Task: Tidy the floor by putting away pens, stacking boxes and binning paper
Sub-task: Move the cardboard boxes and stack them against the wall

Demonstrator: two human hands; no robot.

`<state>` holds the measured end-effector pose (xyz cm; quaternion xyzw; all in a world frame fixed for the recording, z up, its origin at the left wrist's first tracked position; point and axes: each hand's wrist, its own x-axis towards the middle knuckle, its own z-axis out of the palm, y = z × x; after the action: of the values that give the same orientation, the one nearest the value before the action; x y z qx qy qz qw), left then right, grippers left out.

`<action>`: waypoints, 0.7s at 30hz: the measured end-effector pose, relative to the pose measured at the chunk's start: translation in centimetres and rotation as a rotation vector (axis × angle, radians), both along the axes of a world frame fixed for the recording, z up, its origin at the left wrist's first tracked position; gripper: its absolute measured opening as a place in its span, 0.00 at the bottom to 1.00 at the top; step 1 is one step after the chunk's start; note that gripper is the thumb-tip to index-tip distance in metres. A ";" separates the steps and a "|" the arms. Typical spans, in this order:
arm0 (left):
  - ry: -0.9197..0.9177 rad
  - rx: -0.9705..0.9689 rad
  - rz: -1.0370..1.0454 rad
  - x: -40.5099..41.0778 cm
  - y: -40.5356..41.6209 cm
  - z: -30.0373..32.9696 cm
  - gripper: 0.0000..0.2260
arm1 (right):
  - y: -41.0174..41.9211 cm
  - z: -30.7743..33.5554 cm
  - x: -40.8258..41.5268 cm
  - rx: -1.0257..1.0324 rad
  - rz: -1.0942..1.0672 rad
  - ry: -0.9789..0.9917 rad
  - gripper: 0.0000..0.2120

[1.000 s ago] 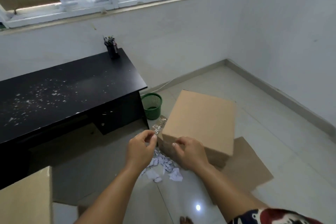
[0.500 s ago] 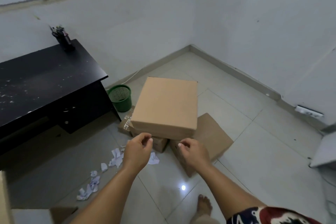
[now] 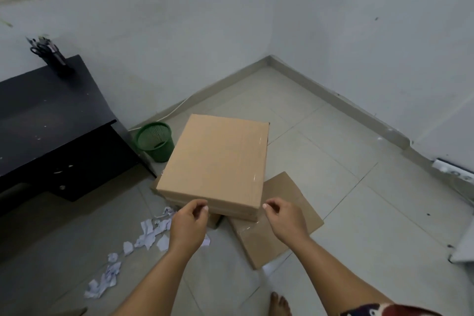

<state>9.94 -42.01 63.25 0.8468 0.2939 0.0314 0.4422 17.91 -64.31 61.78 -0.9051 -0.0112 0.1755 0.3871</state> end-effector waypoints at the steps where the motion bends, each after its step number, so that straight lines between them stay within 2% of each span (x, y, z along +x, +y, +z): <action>1: 0.007 0.004 0.015 0.9 0.2 -0.4 0.05 | 0.2 -0.5 0.9 0.010 -0.005 0.016 0.10; 7: 0.080 0.028 0.061 5.1 3.8 -4.9 0.05 | 2.6 -5.4 3.8 0.029 -0.044 0.079 0.09; 11: 0.129 0.050 0.091 7.8 7.3 -9.5 0.07 | 4.8 -10.7 5.8 0.001 -0.067 0.121 0.11; 14: 0.144 0.083 0.131 10.0 10.1 -12.9 0.07 | 6.3 -14.7 7.6 -0.058 -0.105 0.105 0.17; 17: 0.141 0.147 0.165 12.0 13.3 -16.5 0.09 | 7.7 -17.8 9.5 -0.125 -0.200 0.068 0.27; 21: 0.204 0.312 0.160 14.8 17.0 -20.6 0.14 | 9.1 -21.6 11.3 -0.042 -0.363 0.064 0.37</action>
<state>24.73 -25.05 42.66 0.8777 0.3953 0.0258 0.2697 29.21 -55.16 40.20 -0.8941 0.1683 0.1319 0.3935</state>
